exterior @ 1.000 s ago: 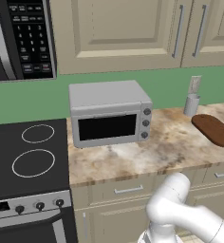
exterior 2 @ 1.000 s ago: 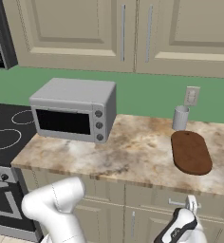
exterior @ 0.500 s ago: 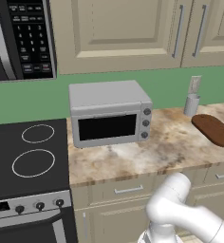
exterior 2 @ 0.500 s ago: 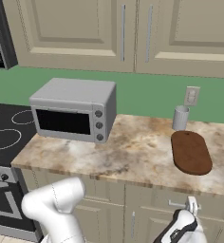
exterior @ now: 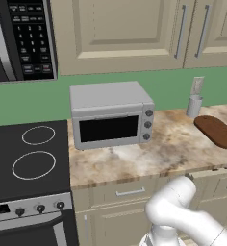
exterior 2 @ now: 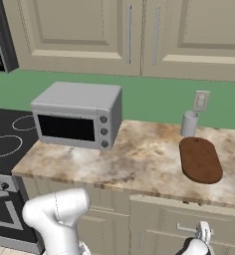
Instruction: Open the drawer on the right and place the cutting tools on the cutting board.
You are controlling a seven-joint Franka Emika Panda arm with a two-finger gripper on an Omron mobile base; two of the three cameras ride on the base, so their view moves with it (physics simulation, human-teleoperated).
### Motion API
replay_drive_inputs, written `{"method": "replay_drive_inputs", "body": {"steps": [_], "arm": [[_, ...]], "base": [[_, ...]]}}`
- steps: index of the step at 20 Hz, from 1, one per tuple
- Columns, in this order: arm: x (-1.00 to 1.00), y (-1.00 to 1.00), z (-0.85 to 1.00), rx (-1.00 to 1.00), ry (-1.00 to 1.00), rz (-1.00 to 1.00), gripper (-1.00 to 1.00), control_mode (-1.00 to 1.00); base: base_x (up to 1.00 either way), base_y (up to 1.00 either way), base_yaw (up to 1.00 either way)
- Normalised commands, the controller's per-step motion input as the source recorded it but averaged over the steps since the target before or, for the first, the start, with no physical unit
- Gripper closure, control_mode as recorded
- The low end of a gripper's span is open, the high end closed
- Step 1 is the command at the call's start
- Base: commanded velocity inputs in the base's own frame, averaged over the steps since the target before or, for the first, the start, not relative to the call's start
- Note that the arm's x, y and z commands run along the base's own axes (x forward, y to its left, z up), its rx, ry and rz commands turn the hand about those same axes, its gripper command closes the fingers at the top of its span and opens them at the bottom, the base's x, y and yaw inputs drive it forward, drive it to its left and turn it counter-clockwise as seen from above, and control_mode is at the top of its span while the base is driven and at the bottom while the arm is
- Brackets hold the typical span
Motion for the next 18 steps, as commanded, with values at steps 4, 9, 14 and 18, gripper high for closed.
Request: {"method": "replay_drive_inputs", "body": {"steps": [4,9,14,18], "arm": [[-0.69,-0.14,-0.04,0.04,0.0,0.0,1.0,-1.0],[-0.67,-0.14,-0.05,0.04,0.0,0.0,1.0,-1.0],[-0.64,-0.13,-0.01,0.04,0.0,0.0,1.0,-1.0],[-0.62,-0.15,-0.03,0.04,0.0,0.0,1.0,-1.0]], "base": [[0.0,0.0,0.0],[0.0,0.0,0.0],[0.0,0.0,0.0],[0.0,0.0,0.0]]}}
